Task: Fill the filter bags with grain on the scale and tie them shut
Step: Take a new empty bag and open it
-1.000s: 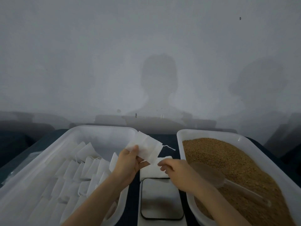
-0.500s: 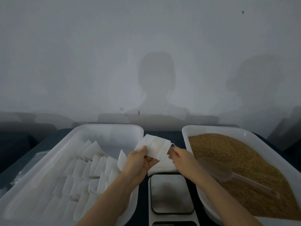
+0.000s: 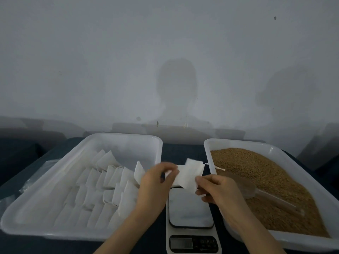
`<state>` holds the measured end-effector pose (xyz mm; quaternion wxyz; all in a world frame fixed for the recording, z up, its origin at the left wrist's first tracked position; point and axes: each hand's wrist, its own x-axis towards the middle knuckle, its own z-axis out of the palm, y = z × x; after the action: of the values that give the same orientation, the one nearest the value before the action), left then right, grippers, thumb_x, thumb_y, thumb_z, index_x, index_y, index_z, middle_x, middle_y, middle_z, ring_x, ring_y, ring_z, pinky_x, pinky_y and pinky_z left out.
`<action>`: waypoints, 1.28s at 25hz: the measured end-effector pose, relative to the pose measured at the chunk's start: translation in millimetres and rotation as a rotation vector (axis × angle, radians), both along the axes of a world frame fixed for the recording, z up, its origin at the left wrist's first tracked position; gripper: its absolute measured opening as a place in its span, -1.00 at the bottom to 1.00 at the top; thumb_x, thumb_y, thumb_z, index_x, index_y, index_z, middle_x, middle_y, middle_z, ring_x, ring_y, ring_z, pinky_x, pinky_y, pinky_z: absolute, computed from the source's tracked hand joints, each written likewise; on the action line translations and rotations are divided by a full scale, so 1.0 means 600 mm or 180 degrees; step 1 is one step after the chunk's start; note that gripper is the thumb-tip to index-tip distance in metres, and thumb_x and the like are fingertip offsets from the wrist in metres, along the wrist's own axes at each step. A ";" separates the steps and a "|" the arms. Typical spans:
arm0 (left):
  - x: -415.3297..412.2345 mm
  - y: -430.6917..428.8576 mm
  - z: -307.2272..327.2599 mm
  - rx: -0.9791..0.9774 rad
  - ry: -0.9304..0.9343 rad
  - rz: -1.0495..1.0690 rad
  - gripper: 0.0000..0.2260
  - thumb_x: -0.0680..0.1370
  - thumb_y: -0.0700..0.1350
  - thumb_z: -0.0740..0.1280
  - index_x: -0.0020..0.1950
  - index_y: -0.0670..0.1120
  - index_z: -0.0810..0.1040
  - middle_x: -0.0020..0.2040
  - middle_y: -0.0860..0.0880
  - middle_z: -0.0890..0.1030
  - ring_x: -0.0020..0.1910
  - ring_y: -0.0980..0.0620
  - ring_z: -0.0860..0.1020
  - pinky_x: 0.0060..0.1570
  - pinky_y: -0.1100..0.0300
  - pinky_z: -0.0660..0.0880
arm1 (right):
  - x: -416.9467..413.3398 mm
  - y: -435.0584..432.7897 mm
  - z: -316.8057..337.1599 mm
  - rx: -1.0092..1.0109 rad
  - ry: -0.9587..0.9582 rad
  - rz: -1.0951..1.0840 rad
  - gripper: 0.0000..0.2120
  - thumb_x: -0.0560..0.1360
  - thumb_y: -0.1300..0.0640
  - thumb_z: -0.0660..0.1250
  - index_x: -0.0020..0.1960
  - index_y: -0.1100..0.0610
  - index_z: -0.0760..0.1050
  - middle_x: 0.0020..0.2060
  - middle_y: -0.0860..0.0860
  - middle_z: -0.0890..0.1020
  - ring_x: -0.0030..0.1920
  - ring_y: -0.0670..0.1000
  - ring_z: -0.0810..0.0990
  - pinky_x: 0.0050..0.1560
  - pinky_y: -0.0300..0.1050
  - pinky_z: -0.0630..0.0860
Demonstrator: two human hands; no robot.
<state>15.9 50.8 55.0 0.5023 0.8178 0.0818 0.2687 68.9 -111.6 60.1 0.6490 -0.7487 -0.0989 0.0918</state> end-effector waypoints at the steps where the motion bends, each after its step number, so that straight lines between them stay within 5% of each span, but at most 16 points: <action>1: -0.013 -0.008 0.002 0.0193 0.0125 -0.0275 -0.82 0.54 -0.05 0.36 -0.08 0.27 0.48 -0.15 0.30 0.56 -0.08 0.36 0.53 -0.16 0.54 0.41 | -0.008 -0.001 0.001 -0.0071 -0.0089 0.0014 -0.90 0.44 0.08 0.42 -0.19 0.10 0.64 -0.32 -0.02 0.69 -0.29 -0.09 0.66 -0.36 -0.34 0.53; 7: -0.026 -0.047 0.003 -0.0143 0.0305 -0.0676 -0.77 0.45 -0.07 0.48 -0.23 0.26 0.55 -0.25 0.37 0.61 -0.13 0.37 0.58 -0.13 0.52 0.45 | -0.018 0.002 0.008 -0.0124 -0.0193 0.0186 -0.84 0.48 0.08 0.36 -0.20 0.11 0.65 -0.32 0.00 0.69 -0.27 -0.10 0.65 -0.34 -0.35 0.52; 11: 0.008 -0.033 0.007 -0.0276 0.0619 -0.0505 -0.93 0.45 -0.03 0.49 -0.17 0.07 0.61 -0.25 0.11 0.67 -0.20 0.24 0.62 -0.18 0.43 0.52 | -0.001 0.003 0.012 -0.0144 -0.0080 0.0310 -0.83 0.49 0.08 0.36 -0.22 0.10 0.65 -0.32 0.02 0.68 -0.25 -0.08 0.65 -0.27 -0.31 0.55; 15: 0.022 -0.036 0.003 -0.0472 0.0828 -0.0596 -0.92 0.49 0.01 0.44 -0.12 0.02 0.63 -0.22 0.07 0.68 -0.20 0.13 0.64 -0.13 0.22 0.62 | 0.011 0.003 0.008 -0.0211 -0.0121 0.0267 -0.81 0.50 0.07 0.35 -0.22 0.14 0.65 -0.34 0.05 0.67 -0.30 -0.09 0.62 -0.25 -0.30 0.55; 20: 0.017 -0.051 -0.015 -0.1148 0.0778 -0.0553 -0.84 0.54 0.03 0.36 -0.01 -0.04 0.61 -0.23 0.02 0.70 -0.23 0.12 0.67 -0.21 0.24 0.62 | 0.004 -0.001 0.002 -0.0691 -0.0387 0.0245 -0.79 0.51 0.06 0.34 -0.28 0.06 0.63 -0.36 0.01 0.65 -0.30 -0.08 0.61 -0.24 -0.28 0.54; 27: 0.020 -0.065 -0.011 -0.0723 0.0895 -0.0099 -0.85 0.56 -0.04 0.32 -0.15 -0.04 0.63 -0.26 -0.01 0.67 -0.26 0.05 0.65 -0.17 0.15 0.63 | -0.009 -0.005 0.006 -0.1021 -0.0684 0.0311 -0.81 0.48 0.03 0.38 -0.32 -0.01 0.59 -0.46 -0.16 0.60 -0.40 -0.27 0.53 -0.37 -0.47 0.38; 32: 0.010 -0.065 0.000 0.0156 0.0882 0.0282 -0.79 0.53 -0.06 0.34 -0.30 0.00 0.48 -0.37 0.03 0.54 -0.43 0.17 0.43 -0.43 0.42 0.38 | -0.009 -0.007 0.002 -0.0997 -0.1034 -0.0280 -0.91 0.48 0.12 0.38 -0.18 -0.01 0.52 -0.39 -0.07 0.62 -0.35 -0.20 0.58 -0.32 -0.38 0.47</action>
<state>21.7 11.8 54.7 0.4537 0.8547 0.1797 0.1771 63.3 -115.6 61.4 0.5038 -0.8488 -0.1539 -0.0440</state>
